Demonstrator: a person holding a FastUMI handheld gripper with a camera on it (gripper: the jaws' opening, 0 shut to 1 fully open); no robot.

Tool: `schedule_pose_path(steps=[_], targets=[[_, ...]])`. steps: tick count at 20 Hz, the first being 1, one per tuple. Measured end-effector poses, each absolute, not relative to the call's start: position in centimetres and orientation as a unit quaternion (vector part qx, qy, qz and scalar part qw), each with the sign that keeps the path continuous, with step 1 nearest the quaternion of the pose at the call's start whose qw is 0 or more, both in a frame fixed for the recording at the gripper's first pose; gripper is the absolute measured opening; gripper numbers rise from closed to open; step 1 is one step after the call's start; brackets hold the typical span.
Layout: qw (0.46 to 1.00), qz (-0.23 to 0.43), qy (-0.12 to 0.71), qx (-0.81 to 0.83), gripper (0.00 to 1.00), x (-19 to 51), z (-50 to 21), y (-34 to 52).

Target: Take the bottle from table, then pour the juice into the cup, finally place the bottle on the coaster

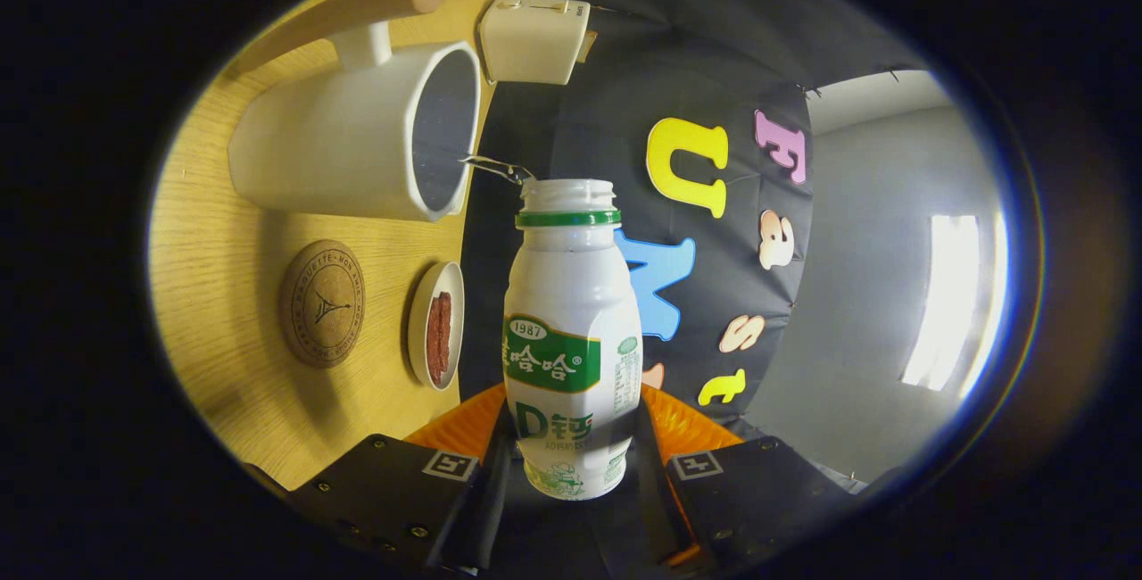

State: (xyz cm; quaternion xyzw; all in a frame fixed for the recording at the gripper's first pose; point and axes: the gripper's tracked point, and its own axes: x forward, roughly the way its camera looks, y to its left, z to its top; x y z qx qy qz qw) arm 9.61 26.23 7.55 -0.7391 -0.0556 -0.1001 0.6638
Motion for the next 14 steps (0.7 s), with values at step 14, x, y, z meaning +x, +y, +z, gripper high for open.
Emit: schedule_pose_path(steps=[14], targets=[[0.642, -0.106, -0.069, -0.756, 0.64, 9.4, 8.7, 26.1]])
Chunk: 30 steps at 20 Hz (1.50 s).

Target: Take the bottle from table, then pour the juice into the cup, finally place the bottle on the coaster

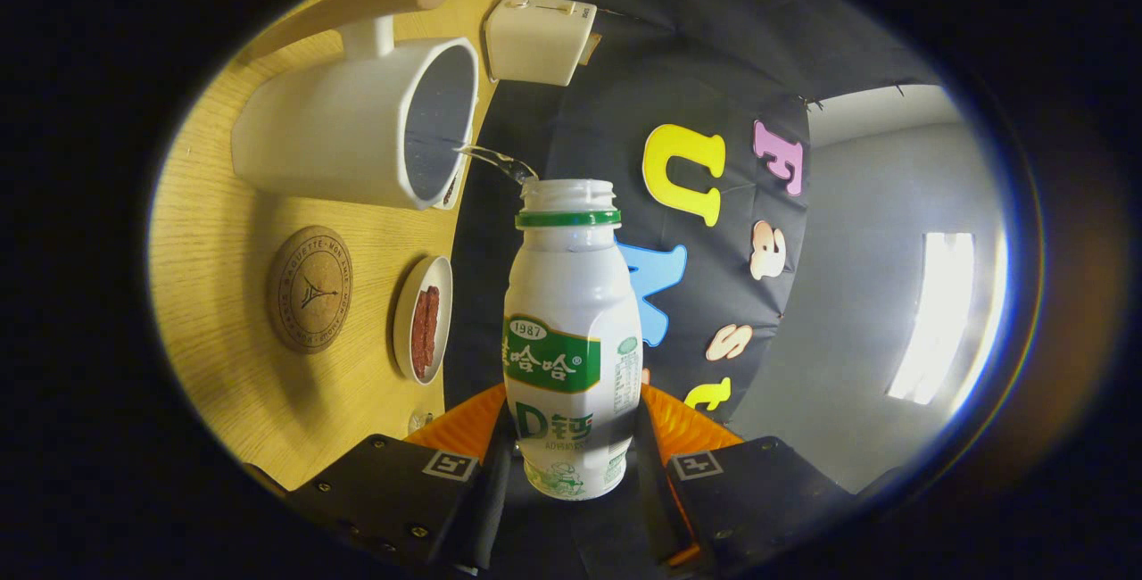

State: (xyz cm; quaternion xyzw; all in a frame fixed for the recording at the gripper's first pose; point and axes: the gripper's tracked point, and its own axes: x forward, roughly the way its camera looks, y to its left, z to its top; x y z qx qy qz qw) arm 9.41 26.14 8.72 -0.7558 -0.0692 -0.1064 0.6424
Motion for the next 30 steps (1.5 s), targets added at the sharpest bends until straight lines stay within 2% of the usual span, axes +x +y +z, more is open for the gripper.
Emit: schedule_pose_path(steps=[30], targets=[[0.598, -0.117, -0.098, -0.787, 0.64, 8.6, 11.2, 26.4]])
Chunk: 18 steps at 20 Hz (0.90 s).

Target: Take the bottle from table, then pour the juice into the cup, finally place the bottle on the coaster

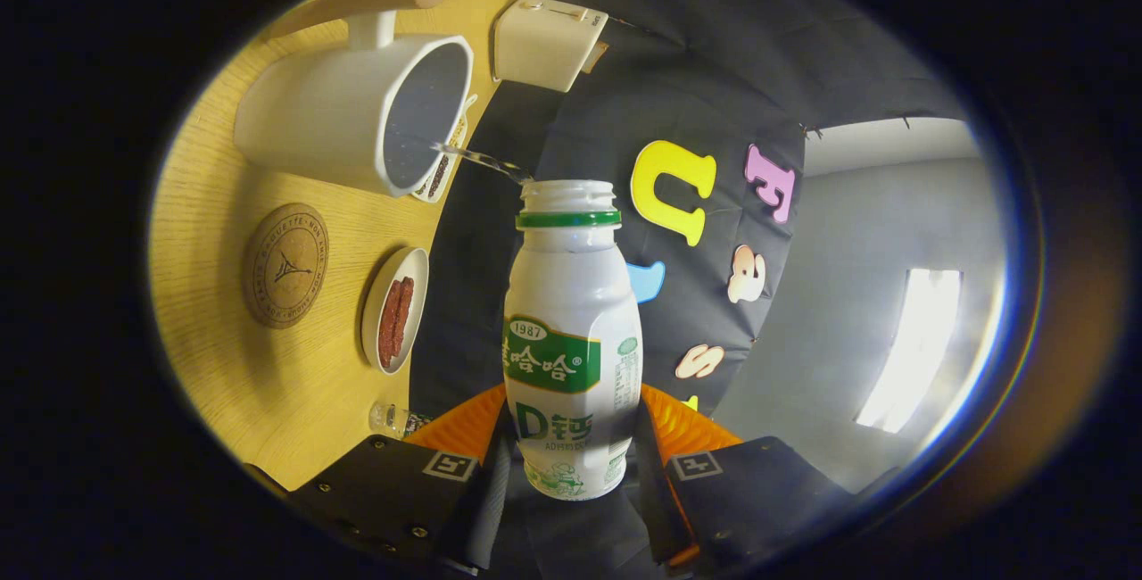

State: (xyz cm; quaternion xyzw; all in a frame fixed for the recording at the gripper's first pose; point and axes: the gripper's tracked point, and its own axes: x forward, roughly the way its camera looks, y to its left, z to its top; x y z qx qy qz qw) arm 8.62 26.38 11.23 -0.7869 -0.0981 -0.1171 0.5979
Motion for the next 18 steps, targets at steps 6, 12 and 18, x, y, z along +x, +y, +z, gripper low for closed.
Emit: schedule_pose_path(steps=[6, 12, 18], targets=[[0.589, -0.117, -0.103, -0.793, 0.64, 8.62, 11.58, 26.64], [0.577, -0.119, -0.106, -0.801, 0.64, 8.56, 11.77, 26.79], [0.562, -0.117, -0.117, -0.811, 0.64, 8.42, 11.97, 27.27]])
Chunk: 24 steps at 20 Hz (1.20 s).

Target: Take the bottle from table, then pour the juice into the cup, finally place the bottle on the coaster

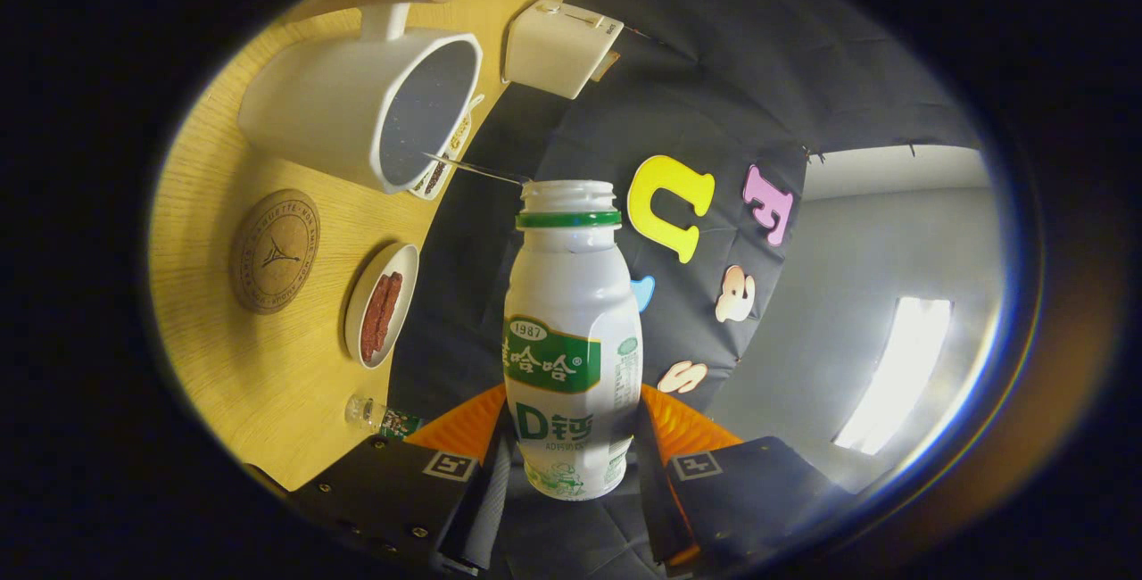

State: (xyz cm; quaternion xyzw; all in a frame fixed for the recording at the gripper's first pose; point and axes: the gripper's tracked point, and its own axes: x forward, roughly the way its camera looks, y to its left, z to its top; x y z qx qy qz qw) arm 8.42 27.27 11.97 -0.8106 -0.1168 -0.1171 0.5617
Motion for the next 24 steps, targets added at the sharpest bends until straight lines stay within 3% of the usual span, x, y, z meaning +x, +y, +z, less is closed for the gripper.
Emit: schedule_pose_path(steps=[24], targets=[[0.48, -0.12, -0.197, -0.846, 0.64, 7.8, 13.2, 29.5]])
